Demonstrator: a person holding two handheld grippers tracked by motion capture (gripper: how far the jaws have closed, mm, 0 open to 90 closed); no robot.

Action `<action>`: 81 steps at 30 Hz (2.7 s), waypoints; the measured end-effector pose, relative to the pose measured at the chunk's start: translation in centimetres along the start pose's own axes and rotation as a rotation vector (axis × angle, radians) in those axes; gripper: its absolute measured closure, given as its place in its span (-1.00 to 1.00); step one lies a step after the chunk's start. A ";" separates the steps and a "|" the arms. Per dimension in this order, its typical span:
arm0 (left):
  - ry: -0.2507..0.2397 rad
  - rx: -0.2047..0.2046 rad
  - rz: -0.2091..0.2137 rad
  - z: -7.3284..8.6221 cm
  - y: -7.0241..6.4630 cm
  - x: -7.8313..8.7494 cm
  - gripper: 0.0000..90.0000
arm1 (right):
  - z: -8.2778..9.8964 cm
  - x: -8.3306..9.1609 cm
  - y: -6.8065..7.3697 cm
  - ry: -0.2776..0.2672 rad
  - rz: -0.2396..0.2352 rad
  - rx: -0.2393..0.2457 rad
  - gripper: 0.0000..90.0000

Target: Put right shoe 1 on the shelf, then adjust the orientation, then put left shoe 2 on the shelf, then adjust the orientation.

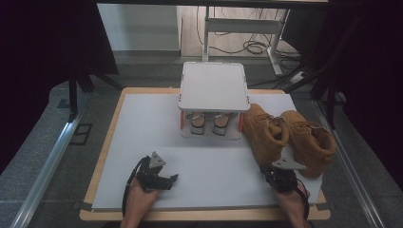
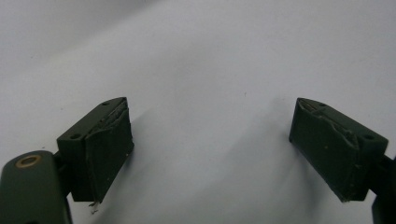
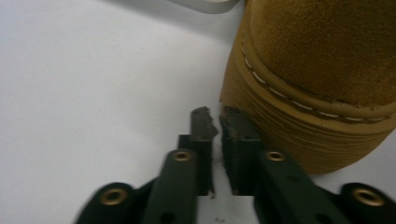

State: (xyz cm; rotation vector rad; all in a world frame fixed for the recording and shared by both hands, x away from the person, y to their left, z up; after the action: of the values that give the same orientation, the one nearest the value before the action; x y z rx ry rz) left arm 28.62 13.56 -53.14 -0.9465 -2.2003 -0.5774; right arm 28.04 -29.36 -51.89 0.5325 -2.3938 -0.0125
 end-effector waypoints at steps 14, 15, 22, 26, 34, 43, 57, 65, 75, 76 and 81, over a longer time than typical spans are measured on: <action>-0.001 0.001 0.001 0.0 0.0 0.0 -0.71 | -0.6 3.3 -0.1 -0.049 -0.066 -0.090 -0.10; 0.000 0.000 0.000 0.0 0.0 0.0 -0.71 | -0.6 3.5 -0.2 -0.058 -0.064 -0.094 -0.12; 0.000 0.001 0.000 0.0 0.0 0.0 -0.71 | -1.0 4.4 -1.0 -0.115 -0.035 -0.149 -0.41; 0.000 0.001 0.000 0.0 0.0 0.0 -0.71 | -1.3 4.7 -1.3 -0.139 -0.019 -0.164 -0.55; 0.000 0.001 0.001 0.0 0.0 0.0 -0.71 | -2.0 4.3 -1.8 -0.172 0.010 -0.189 -0.65; 0.000 0.001 0.000 0.0 0.0 0.0 -0.71 | -2.4 3.3 -1.9 -0.187 0.025 -0.191 -0.69; 0.000 0.001 0.001 0.0 0.0 0.0 -0.71 | -3.5 2.6 -1.4 -0.237 0.049 -0.179 -0.84; 0.000 0.002 0.001 0.0 0.0 0.0 -0.71 | -4.3 1.9 -1.2 -0.264 0.069 -0.175 -0.88; 0.000 0.002 0.000 0.0 0.0 0.0 -0.71 | -5.1 1.0 -1.3 -0.297 0.128 -0.167 -0.89; 0.001 0.001 0.000 0.0 0.0 0.0 -0.71 | -5.3 0.9 -1.3 -0.300 0.132 -0.169 -0.90; 0.001 0.001 0.001 0.0 0.0 0.0 -0.71 | -6.1 0.4 -1.5 -0.314 0.146 -0.170 -0.91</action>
State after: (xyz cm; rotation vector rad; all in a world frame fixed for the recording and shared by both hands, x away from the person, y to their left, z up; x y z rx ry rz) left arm 28.62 13.56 -53.14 -0.9461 -2.1995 -0.5760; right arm 32.05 -30.07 -47.16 0.2914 -2.6996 -0.2504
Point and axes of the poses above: each handheld gripper's, and its own axes: x roughly backward along the jaws, z roughly out of its underside, y roughly to its left, the point moved 1 cm from there along -x, roughly forward along the jaws, and after that the axes turned 13 degrees about -x, right-handed, at the moved point
